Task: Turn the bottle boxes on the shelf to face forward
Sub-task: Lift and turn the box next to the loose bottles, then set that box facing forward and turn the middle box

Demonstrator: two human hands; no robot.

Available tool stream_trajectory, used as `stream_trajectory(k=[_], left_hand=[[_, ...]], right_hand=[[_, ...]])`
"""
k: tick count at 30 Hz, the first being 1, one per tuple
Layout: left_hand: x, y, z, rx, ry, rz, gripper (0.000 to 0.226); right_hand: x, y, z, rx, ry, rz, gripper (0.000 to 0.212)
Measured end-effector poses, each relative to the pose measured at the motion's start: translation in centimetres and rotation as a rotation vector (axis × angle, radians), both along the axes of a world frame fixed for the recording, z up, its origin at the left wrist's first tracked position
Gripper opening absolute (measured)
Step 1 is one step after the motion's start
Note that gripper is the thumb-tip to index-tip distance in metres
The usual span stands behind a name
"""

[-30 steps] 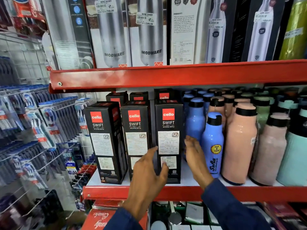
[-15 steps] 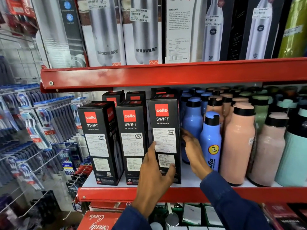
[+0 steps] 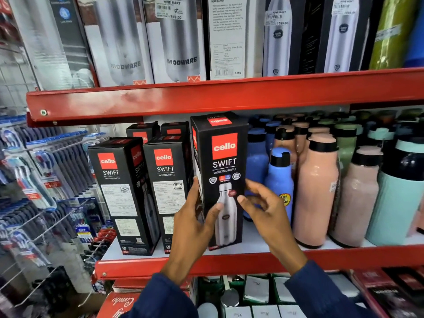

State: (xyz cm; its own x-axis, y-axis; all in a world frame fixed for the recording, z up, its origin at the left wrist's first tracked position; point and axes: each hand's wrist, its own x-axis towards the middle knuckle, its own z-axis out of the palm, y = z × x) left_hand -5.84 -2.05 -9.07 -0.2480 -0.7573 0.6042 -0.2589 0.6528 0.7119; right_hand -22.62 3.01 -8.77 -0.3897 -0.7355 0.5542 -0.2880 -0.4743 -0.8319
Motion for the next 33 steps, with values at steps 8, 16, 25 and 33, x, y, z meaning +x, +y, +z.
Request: stream_trajectory(k=[8, 16, 25, 33], left_hand=[[-0.2, -1.7, -0.1, 0.010, -0.123, 0.002, 0.065], [-0.7, -3.1, -2.2, 0.101, -0.135, 0.022, 0.065], [-0.8, -3.4, -2.9, 0.110, -0.125, 0.041, 0.062], [-0.7, -3.2, -3.1, 0.115, -0.184, 0.016, 0.062]], right_hand=[[0.6, -0.6, -2.0, 0.000, 0.012, 0.031, 0.057], [0.6, -2.4, -4.3, 0.049, 0.007, 0.003, 0.056], [1.0, -2.9, -4.0, 0.056, 0.051, -0.053, 0.060], [1.2, -3.1, -4.4, 0.038, 0.020, -0.074, 0.056]])
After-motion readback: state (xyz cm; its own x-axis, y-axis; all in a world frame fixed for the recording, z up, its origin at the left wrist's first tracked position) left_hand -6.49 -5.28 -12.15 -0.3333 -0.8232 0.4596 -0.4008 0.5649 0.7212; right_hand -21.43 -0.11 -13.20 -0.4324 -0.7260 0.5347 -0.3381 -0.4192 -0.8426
